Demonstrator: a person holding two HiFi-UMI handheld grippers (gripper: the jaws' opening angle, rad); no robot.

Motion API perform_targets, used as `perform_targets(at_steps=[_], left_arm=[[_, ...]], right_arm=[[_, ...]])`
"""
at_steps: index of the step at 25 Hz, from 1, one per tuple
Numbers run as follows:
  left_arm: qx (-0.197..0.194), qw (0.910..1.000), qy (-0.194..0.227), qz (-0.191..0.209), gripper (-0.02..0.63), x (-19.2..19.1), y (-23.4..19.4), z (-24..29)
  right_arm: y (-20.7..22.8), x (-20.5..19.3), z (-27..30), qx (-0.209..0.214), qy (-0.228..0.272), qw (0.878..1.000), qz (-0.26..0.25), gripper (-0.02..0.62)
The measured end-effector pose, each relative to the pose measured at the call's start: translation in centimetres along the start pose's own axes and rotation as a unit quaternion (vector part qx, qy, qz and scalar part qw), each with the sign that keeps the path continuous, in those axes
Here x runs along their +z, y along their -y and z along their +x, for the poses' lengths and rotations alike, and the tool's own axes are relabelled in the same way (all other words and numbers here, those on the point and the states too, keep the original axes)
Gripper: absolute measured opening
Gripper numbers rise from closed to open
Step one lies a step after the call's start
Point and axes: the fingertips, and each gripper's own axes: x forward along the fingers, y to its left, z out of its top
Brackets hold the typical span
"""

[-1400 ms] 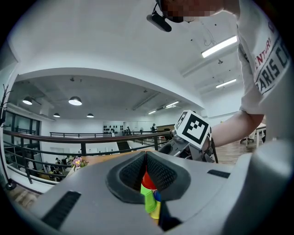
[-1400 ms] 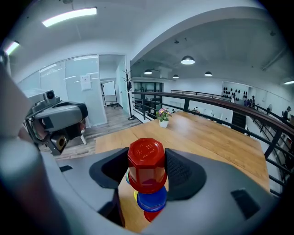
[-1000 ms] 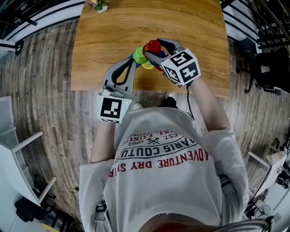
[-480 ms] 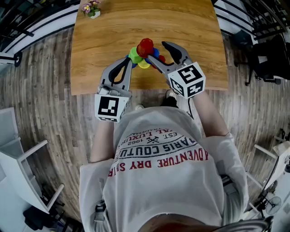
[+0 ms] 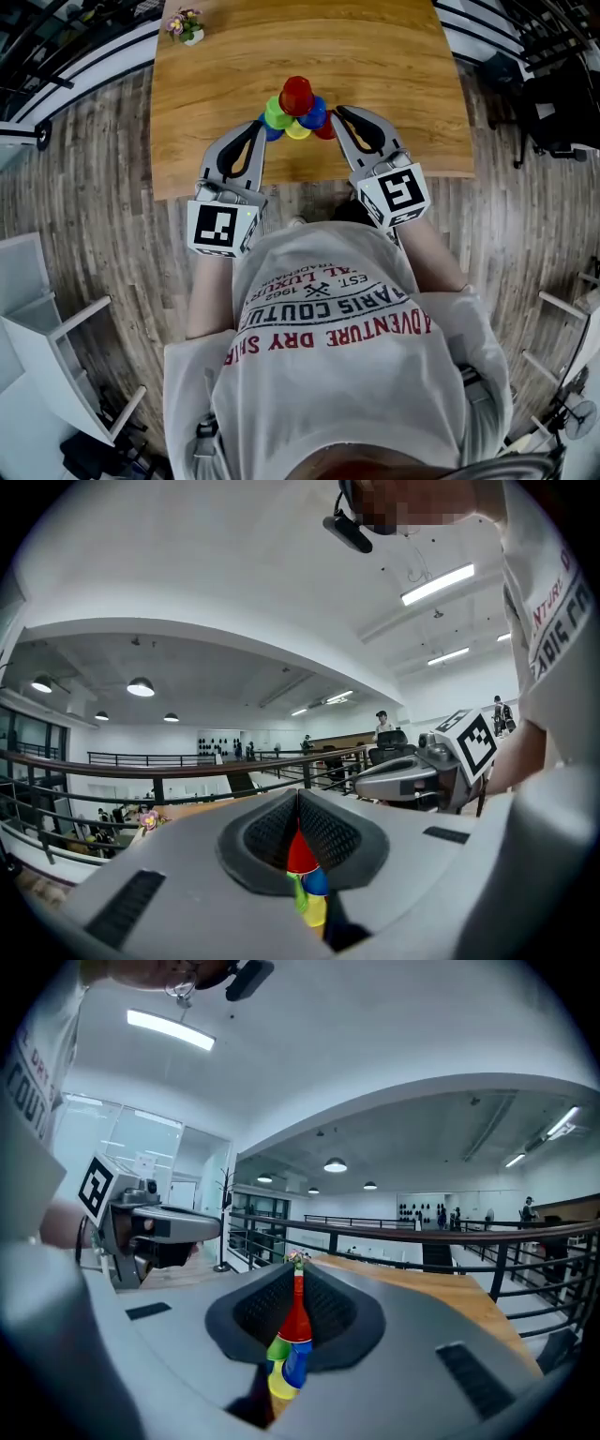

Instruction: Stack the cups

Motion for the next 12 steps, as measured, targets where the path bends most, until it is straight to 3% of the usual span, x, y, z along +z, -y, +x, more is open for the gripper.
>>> perform_targets(at_steps=[12], left_arm=[[-0.011,0.9998,0.013,-0.011,0.017,0.22,0.25,-0.32]], right_arm=[[-0.38,0.23,-0.98,-0.009,0.016,1.0,-0.002,0.028]])
